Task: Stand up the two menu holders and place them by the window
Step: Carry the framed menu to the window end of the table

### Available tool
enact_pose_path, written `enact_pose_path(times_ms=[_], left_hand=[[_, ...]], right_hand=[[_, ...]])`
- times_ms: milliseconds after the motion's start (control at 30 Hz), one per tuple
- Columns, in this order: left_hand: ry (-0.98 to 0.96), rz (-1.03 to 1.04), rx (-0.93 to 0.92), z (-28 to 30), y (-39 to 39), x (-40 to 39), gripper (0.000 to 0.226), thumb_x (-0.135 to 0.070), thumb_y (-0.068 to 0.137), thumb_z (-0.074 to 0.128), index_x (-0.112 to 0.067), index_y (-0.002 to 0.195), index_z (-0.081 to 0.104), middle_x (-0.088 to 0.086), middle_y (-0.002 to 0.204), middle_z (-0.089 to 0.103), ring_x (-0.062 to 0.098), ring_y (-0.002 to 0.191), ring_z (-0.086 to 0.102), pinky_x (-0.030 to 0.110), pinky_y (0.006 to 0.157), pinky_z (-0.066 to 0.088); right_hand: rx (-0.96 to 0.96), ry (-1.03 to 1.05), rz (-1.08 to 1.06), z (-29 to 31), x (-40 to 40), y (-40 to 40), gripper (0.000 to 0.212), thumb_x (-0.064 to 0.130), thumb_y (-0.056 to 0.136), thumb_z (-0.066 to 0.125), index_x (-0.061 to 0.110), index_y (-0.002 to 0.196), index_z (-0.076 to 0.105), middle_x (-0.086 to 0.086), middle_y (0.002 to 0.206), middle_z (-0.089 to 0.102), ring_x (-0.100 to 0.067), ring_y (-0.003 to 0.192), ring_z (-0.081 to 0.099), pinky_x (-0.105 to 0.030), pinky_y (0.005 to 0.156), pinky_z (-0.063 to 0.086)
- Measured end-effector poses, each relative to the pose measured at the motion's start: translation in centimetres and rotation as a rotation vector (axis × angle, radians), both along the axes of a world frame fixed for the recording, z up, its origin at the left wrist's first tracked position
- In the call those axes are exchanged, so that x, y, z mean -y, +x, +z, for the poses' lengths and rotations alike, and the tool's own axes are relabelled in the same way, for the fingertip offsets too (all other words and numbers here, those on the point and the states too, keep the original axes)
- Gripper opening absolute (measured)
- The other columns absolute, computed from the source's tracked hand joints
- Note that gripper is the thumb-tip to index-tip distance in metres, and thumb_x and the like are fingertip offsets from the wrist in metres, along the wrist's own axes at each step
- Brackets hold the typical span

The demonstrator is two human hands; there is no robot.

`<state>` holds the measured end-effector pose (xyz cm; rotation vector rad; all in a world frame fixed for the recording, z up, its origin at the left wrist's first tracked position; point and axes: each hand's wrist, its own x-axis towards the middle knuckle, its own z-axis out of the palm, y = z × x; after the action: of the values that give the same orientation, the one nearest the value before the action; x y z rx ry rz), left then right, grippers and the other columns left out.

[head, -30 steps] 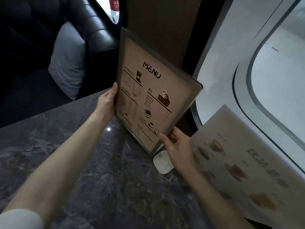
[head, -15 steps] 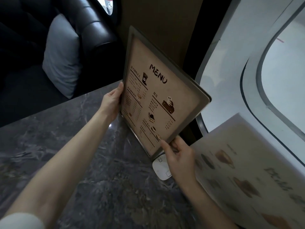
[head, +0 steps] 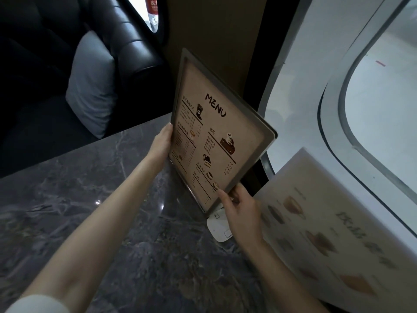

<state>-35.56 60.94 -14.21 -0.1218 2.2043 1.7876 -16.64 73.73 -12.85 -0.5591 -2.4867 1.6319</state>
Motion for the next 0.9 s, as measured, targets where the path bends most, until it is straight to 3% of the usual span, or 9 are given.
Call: enact_pose_path(times_ms=[67, 133, 233, 333, 433, 500, 600, 767, 900], left_hand=[[-0.119, -0.088, 0.005, 0.4, 0.9, 0.1, 0.053, -0.044, 0.098, 0.022, -0.022, 0.147, 0.023, -0.001, 0.147, 0.037, 0.018, 0.135, 0.033, 0.035, 0.112, 0.027], [-0.222, -0.132, 0.023, 0.8, 2.1, 0.2, 0.059, -0.045, 0.097, 0.022, -0.023, 0.15, 0.009, 0.004, 0.157, 0.023, 0.026, 0.143, 0.024, 0.042, 0.117, 0.021], [-0.387, -0.141, 0.06, 1.6, 4.5, 0.4, 0.057, -0.043, 0.098, 0.021, -0.016, 0.149, 0.018, 0.01, 0.155, 0.026, 0.029, 0.142, 0.026, 0.038, 0.114, 0.021], [-0.459, -0.212, 0.139, 2.4, 6.9, 0.7, 0.059, -0.044, 0.097, 0.024, -0.006, 0.136, 0.045, 0.016, 0.144, 0.045, 0.032, 0.133, 0.041, 0.039, 0.111, 0.031], [-0.454, -0.264, 0.193, 3.3, 8.5, 0.5, 0.059, -0.044, 0.096, 0.028, 0.0, 0.11, 0.064, 0.016, 0.117, 0.066, 0.03, 0.107, 0.061, 0.04, 0.1, 0.046], [-0.417, -0.235, 0.19, 3.8, 9.4, 0.1, 0.054, -0.043, 0.096, 0.032, -0.002, 0.095, 0.067, 0.014, 0.098, 0.068, 0.028, 0.089, 0.064, 0.035, 0.089, 0.051], [-0.358, -0.144, 0.159, 4.0, 10.3, -0.3, 0.044, -0.04, 0.095, 0.038, -0.007, 0.076, 0.062, 0.013, 0.089, 0.067, 0.025, 0.075, 0.063, 0.034, 0.08, 0.052], [-0.289, -0.072, 0.157, 2.8, 12.0, -0.6, 0.046, -0.039, 0.095, 0.038, -0.002, 0.096, 0.066, 0.017, 0.102, 0.067, 0.025, 0.082, 0.062, 0.036, 0.085, 0.049], [-0.327, -0.071, 0.129, 1.1, 13.7, -1.6, 0.051, -0.037, 0.098, 0.029, -0.008, 0.137, 0.044, 0.015, 0.144, 0.044, 0.031, 0.133, 0.04, 0.037, 0.107, 0.032]], right_hand=[[0.057, 0.021, 0.029, 0.9, -0.1, 0.0, 0.034, 0.021, 0.089, 0.053, 0.014, 0.122, 0.05, -0.003, 0.131, 0.057, -0.017, 0.118, 0.055, -0.023, 0.09, 0.048], [0.119, 0.096, 0.079, 1.9, -0.4, 0.1, 0.036, 0.022, 0.089, 0.053, 0.013, 0.124, 0.049, -0.004, 0.131, 0.058, -0.017, 0.118, 0.055, -0.024, 0.091, 0.047], [0.174, 0.201, 0.127, 3.6, -1.0, 0.3, 0.033, 0.02, 0.088, 0.056, 0.011, 0.119, 0.055, -0.006, 0.122, 0.064, -0.016, 0.106, 0.062, -0.014, 0.076, 0.047], [0.194, 0.228, 0.103, 5.6, -1.2, 0.9, 0.028, 0.02, 0.089, 0.054, 0.011, 0.115, 0.056, -0.006, 0.117, 0.065, -0.016, 0.099, 0.062, -0.007, 0.054, 0.038], [0.166, 0.265, 0.142, 8.3, -1.0, 1.6, 0.026, 0.017, 0.089, 0.053, 0.01, 0.113, 0.058, -0.008, 0.12, 0.063, -0.022, 0.107, 0.06, -0.017, 0.068, 0.048], [0.12, 0.293, 0.187, 10.6, -1.0, 1.8, 0.023, 0.016, 0.09, 0.052, 0.009, 0.11, 0.06, -0.01, 0.121, 0.063, -0.022, 0.108, 0.06, -0.024, 0.078, 0.051], [0.03, 0.35, 0.226, 14.2, -1.4, 2.0, 0.022, 0.016, 0.089, 0.051, 0.009, 0.106, 0.063, -0.009, 0.117, 0.065, -0.02, 0.102, 0.062, -0.026, 0.078, 0.053], [-0.197, 0.469, 0.31, 20.6, -2.9, 2.0, 0.017, 0.018, 0.089, 0.053, 0.01, 0.098, 0.066, -0.001, 0.093, 0.066, -0.01, 0.084, 0.061, -0.008, 0.06, 0.047], [-0.193, 0.594, 0.349, 22.2, -5.0, -0.1, 0.024, 0.02, 0.093, 0.046, 0.012, 0.11, 0.061, -0.003, 0.103, 0.067, -0.009, 0.087, 0.057, 0.002, 0.061, 0.039]])
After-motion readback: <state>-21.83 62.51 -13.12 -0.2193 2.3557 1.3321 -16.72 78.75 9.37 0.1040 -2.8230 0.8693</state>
